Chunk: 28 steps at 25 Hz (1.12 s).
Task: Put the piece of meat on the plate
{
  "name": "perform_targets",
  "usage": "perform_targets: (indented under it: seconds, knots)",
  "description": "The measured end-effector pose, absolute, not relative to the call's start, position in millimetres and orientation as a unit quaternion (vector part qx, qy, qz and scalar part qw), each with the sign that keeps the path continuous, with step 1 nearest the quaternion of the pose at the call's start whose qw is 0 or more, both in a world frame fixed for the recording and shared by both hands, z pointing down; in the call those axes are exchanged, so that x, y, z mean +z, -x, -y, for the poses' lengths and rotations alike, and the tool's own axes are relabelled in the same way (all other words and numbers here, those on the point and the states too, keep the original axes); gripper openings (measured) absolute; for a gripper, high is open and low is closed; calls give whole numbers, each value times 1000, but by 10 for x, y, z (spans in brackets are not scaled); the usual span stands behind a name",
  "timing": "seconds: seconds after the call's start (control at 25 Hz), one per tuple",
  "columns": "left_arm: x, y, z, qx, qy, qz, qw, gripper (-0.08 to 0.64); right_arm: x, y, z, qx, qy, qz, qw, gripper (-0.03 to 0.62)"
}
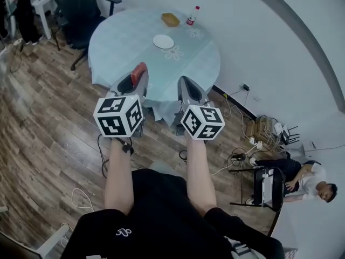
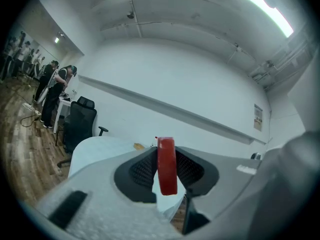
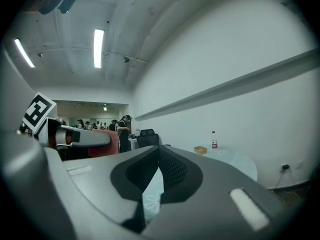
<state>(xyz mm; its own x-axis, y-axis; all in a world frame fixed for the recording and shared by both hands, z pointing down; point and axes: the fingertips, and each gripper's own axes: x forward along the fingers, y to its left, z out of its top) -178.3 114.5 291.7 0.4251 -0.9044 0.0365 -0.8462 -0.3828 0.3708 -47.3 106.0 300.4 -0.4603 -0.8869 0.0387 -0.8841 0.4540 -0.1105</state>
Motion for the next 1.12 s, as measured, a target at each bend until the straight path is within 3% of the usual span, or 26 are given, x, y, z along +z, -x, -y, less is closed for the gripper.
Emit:
perform_targets:
  seconds: [0.48,0.84,1.12]
  knots:
    - [3360,1184,-669,-52,-845,487,214,92,3406,-188,-643,-98,564,-820,2,9]
    - [3873,1445,319,-29,-806,531,260,92,3883,135,493,-141,517,-844,-18,9]
    - [4243,1196,1314,-13,-790,532,305,92,4200,-298,1619,-184,529,-828,-37,9]
